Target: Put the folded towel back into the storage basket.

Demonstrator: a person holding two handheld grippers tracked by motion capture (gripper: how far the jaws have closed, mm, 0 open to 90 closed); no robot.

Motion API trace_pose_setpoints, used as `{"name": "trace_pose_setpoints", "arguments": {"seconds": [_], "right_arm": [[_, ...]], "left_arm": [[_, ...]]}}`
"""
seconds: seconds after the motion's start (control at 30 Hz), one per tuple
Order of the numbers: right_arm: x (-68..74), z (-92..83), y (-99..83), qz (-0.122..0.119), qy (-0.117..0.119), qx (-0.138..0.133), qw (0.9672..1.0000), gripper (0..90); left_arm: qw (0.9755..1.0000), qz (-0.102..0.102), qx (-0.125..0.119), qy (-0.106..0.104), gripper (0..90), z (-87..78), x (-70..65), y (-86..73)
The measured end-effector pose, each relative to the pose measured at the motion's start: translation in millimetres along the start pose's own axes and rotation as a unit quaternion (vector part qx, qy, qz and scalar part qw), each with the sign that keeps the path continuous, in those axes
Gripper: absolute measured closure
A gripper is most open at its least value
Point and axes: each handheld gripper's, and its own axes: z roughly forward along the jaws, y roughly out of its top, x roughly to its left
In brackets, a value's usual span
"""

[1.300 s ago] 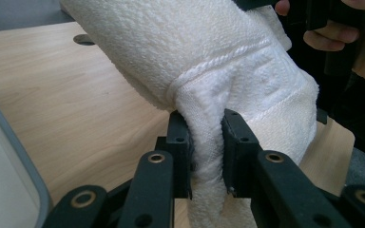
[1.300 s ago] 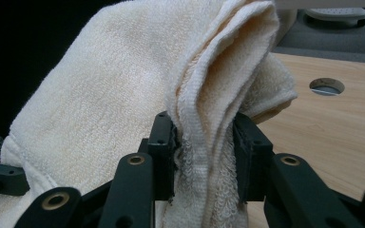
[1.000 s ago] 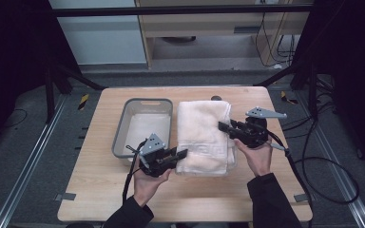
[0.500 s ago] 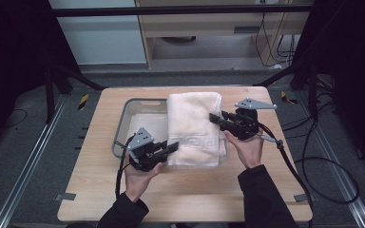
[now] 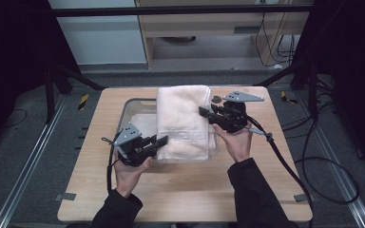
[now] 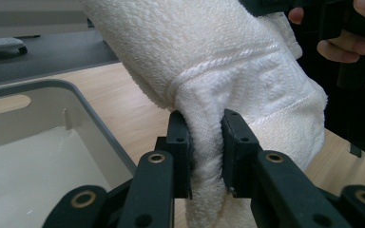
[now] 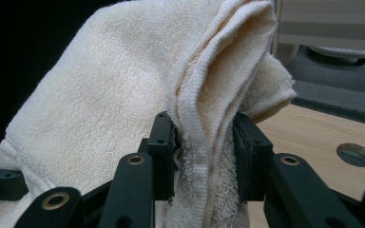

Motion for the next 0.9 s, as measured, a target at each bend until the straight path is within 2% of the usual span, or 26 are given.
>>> {"name": "trace_pose_setpoints", "arguments": {"seconds": [0.53,0.9], "right_arm": [[27.0,28.9,19.5,-0.021,-0.002,-0.005,0.9998,65.1],[38.9,47.8,25.4,-0.018,0.004,-0.002,0.9998,65.1]], "left_arm": [[0.9996,-0.011,-0.004,0.024,75.0,-22.0,27.1,6.2],[0.9991,-0.014,-0.003,0.041,74.9,-35.5,42.4,7.0]]}}
